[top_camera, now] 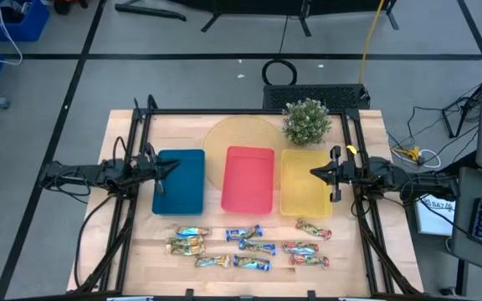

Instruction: Pick and place Granola Bars by type

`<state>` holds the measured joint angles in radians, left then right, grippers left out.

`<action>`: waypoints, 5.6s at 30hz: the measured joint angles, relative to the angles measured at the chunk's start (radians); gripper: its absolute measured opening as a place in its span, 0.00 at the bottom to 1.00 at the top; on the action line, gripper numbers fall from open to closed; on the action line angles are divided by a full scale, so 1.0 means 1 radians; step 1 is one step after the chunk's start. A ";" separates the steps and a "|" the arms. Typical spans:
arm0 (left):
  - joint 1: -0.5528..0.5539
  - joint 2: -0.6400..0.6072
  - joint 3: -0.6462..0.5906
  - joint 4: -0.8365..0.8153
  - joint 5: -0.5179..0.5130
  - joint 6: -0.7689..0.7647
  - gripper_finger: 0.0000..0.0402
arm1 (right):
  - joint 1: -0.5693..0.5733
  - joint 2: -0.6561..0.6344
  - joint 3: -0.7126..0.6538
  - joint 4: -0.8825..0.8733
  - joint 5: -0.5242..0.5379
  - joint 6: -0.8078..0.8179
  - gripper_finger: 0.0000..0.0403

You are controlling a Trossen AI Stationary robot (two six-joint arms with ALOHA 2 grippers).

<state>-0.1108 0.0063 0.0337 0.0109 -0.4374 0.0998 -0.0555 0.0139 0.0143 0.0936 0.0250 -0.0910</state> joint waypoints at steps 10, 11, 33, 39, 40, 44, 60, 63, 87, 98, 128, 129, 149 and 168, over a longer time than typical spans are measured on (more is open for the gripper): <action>0.000 0.000 0.000 0.000 0.000 0.000 0.14 | 0.000 0.000 0.000 0.000 0.000 0.000 0.00; 0.000 0.000 0.000 0.000 0.000 0.000 0.14 | 0.000 0.000 0.000 0.000 0.000 0.000 0.00; 0.000 0.000 0.000 0.000 0.000 0.000 0.14 | 0.000 0.000 0.000 0.000 0.000 0.000 0.00; 0.000 0.000 0.000 0.000 0.000 0.000 0.14 | 0.000 0.000 0.000 0.000 0.000 0.000 0.00; 0.000 0.000 0.000 0.000 0.000 0.000 0.14 | 0.000 0.000 0.000 0.000 0.000 0.000 0.00; 0.000 0.000 0.000 0.000 0.000 0.000 0.14 | 0.000 0.000 0.000 0.000 0.000 -0.020 0.00; 0.000 0.000 -0.002 0.013 0.000 -0.016 0.14 | 0.000 0.000 0.000 0.004 0.000 -0.209 0.00; 0.000 0.000 -0.002 0.014 0.001 -0.070 0.14 | 0.000 0.000 0.000 0.004 0.000 -0.209 0.00; -0.002 0.000 0.001 -0.008 0.022 -0.190 0.14 | 0.000 0.001 0.000 0.061 -0.001 -0.026 0.00; -0.003 0.000 0.000 0.044 0.150 -0.251 0.14 | 0.001 0.084 0.057 0.143 0.118 -0.017 0.00; -0.144 0.495 0.260 -0.019 0.148 -0.113 0.15 | 0.005 0.225 0.045 0.146 0.236 0.019 0.00; -0.149 0.514 0.260 0.015 0.148 -0.090 0.15 | 0.005 0.226 0.045 0.143 0.236 0.024 0.00; -0.394 0.867 0.718 -0.537 -0.005 -0.573 0.47 | 0.005 0.229 0.042 0.165 0.236 0.000 0.00; -0.533 1.509 0.899 -0.421 0.200 -0.950 0.55 | 0.005 0.234 0.040 0.131 0.235 0.018 0.00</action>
<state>-0.6436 1.5152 0.9329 -0.4100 -0.2369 -0.8503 -0.0509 0.2478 0.0544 0.2241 0.2600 -0.0732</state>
